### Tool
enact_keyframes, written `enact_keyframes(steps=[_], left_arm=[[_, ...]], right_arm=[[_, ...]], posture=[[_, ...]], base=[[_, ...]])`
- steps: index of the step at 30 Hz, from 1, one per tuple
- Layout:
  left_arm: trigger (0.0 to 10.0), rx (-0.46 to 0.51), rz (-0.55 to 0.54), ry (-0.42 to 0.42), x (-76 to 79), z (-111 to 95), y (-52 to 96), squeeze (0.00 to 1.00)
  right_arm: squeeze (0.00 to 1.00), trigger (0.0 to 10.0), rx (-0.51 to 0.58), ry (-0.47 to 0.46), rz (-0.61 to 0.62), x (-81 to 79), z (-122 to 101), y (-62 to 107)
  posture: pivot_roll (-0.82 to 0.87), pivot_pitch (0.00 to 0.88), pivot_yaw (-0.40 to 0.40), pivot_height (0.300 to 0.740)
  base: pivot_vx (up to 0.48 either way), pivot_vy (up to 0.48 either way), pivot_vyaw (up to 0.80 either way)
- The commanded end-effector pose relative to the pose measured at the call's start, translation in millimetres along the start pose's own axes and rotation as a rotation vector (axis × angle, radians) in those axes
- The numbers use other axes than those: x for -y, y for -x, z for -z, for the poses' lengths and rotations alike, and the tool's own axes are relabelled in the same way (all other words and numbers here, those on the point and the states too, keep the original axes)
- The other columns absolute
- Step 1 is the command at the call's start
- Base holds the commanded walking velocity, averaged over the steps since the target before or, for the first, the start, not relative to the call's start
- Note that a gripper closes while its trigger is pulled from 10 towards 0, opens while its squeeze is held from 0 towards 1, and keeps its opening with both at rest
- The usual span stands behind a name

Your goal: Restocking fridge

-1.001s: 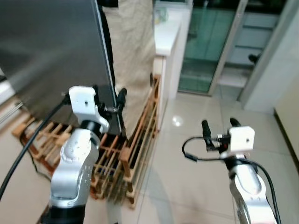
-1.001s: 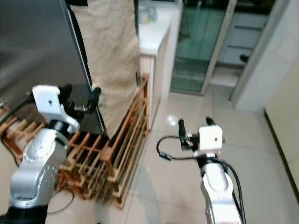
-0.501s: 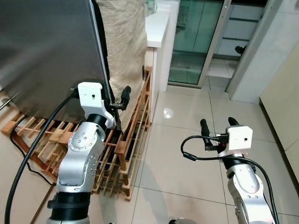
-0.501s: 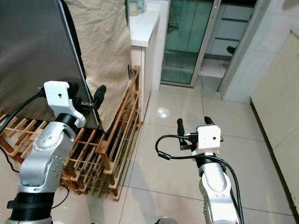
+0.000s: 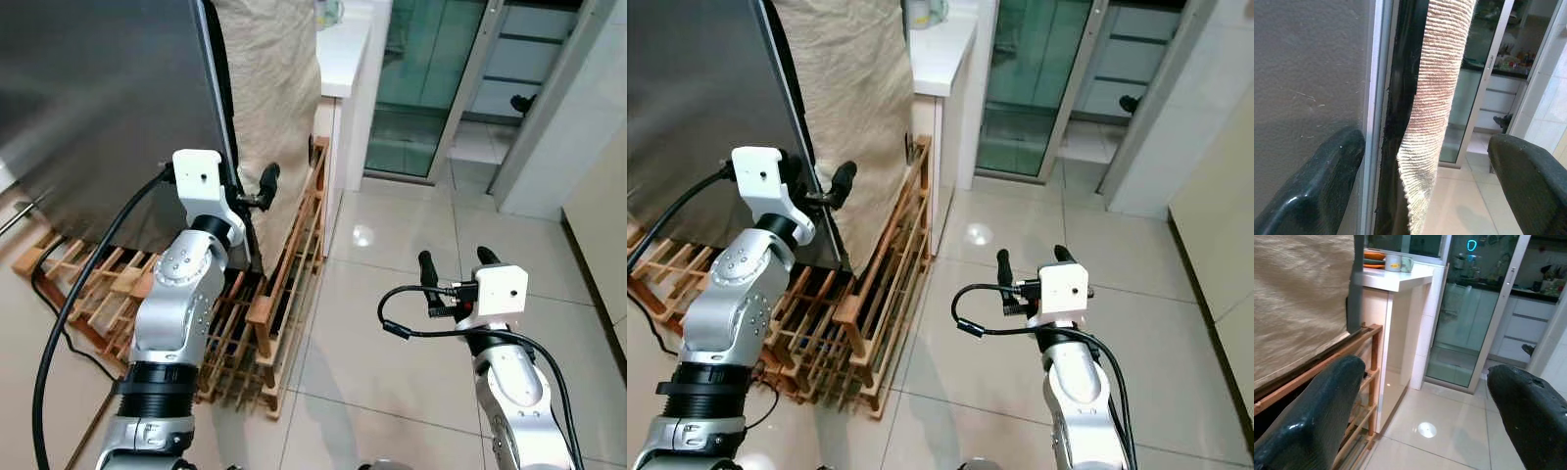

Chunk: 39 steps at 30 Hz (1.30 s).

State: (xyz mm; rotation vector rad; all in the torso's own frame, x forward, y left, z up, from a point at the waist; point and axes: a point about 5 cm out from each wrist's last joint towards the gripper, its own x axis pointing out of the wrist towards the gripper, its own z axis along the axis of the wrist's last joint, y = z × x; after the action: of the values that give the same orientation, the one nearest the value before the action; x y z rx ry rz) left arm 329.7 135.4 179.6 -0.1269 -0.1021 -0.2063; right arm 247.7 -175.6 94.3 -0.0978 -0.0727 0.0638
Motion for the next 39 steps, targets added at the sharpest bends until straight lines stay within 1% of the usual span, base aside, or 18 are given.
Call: enact_keyframes(steps=[1, 3, 5, 7, 10, 17, 20, 21, 23, 24, 26, 28, 30, 31, 32, 35, 38, 39], left_arm=[[10.0, -0.024, -0.025, -0.011, 1.9, 3, -7.1, 0.00], [10.0, -0.031, -0.043, -0.004, 3.3, 5, -9.2, 0.00], [10.0, -0.030, -0.047, 0.047, 9.2, 5, -13.2, 0.00], [10.0, -0.009, -0.028, 0.074, 13.5, 1, -14.5, 0.00], [10.0, 0.031, 0.023, 0.055, 19.0, -8, -12.9, 0.00], [10.0, 0.057, 0.075, 0.019, 26.6, -11, -8.7, 0.00], [10.0, 0.032, 0.045, -0.017, 26.1, -4, -10.3, 0.00], [10.0, 0.032, 0.045, -0.017, 26.1, -4, -10.3, 0.00], [10.0, 0.009, 0.021, -0.029, 26.4, 4, -15.1, 0.00], [10.0, -0.021, 0.031, -0.045, 32.9, 13, -21.2, 0.00], [10.0, -0.069, 0.072, -0.055, 43.5, 25, -27.2, 0.00], [10.0, -0.098, 0.141, 0.000, 58.1, 32, -32.0, 0.00], [10.0, -0.100, 0.198, 0.031, 68.2, 33, -33.6, 0.00], [10.0, -0.108, 0.230, 0.066, 74.7, 34, -34.4, 0.00], [10.0, -0.103, 0.290, 0.121, 84.8, 32, -34.7, 0.00], [10.0, -0.029, 0.499, 0.281, 116.5, 17, -31.9, 0.00], [10.0, 0.019, 0.648, 0.351, 135.3, 4, -25.7, 0.00], [10.0, 0.031, 0.722, 0.384, 142.3, 0, -23.1, 0.00]], right_arm=[[0.00, 10.0, 0.002, 0.007, 0.002, -0.3, 0, 0.1], [0.00, 10.0, 0.002, 0.007, 0.001, -0.4, 0, 0.0], [0.00, 10.0, 0.003, 0.010, 0.000, -0.3, 0, 0.0], [0.00, 10.0, 0.004, 0.011, 0.002, 0.2, -1, -0.2], [0.00, 10.0, 0.003, 0.015, 0.008, 2.1, 0, 0.6], [0.00, 10.0, -0.005, 0.019, 0.006, 2.0, 2, 2.1], [0.00, 10.0, -0.009, 0.019, 0.004, 1.3, 3, 0.7], [0.00, 10.0, -0.009, 0.019, 0.004, 1.3, 3, 0.7], [0.00, 10.0, -0.009, 0.016, -0.001, -0.5, 4, -0.8], [0.00, 10.0, -0.007, 0.012, -0.008, -2.5, 3, -2.1], [0.00, 10.0, -0.006, 0.009, -0.014, -4.1, 3, -3.1], [0.00, 10.0, -0.004, 0.009, -0.019, -4.9, 3, -3.7], [0.00, 10.0, -0.003, 0.010, -0.021, -5.0, 2, -3.9], [0.00, 10.0, -0.002, 0.011, -0.022, -4.8, 2, -3.7], [0.00, 10.0, -0.001, 0.011, -0.022, -3.9, 1, -3.4], [0.00, 10.0, 0.002, 0.015, -0.019, -0.7, 0, -1.0], [0.00, 10.0, -0.002, 0.016, -0.018, 0.2, 0, 1.7], [0.00, 10.0, -0.005, 0.016, -0.018, 0.3, 0, 2.6]], posture=[[-0.17, 0.000, 0.015, 0.740], [-0.17, 0.000, 0.015, 0.740], [-0.18, 0.000, 0.017, 0.740], [-0.18, 0.000, 0.019, 0.740], [-0.19, 0.000, 0.022, 0.740], [-0.18, 0.000, 0.019, 0.740], [-0.18, 0.000, 0.019, 0.740], [-0.18, 0.000, 0.019, 0.740], [-0.17, 0.000, 0.015, 0.740], [-0.17, 0.000, 0.013, 0.740], [-0.17, 0.000, 0.012, 0.740], [-0.18, 0.000, 0.013, 0.740], [-0.18, 0.000, 0.013, 0.740], [-0.18, 0.000, 0.013, 0.740], [-0.20, 0.000, 0.018, 0.740], [-0.22, 0.000, 0.024, 0.740], [-0.22, 0.000, 0.025, 0.740], [-0.23, 0.000, 0.025, 0.740]], base=[[0.000, 0.000, 0.00], [0.000, 0.000, 0.00], [0.000, 0.000, 0.00], [0.000, 0.000, 0.00], [0.000, 0.000, 0.00], [0.000, 0.000, 0.00], [0.000, 0.000, 0.00], [0.000, 0.000, 0.00], [0.000, 0.000, 0.00], [0.000, 0.000, 0.00], [0.000, 0.000, 0.00], [0.000, 0.000, 0.00], [0.000, 0.000, 0.00], [0.000, 0.000, 0.00], [0.000, 0.000, 0.00], [0.000, 0.000, 0.00], [0.000, 0.000, 0.00], [0.000, 0.000, 0.00]])
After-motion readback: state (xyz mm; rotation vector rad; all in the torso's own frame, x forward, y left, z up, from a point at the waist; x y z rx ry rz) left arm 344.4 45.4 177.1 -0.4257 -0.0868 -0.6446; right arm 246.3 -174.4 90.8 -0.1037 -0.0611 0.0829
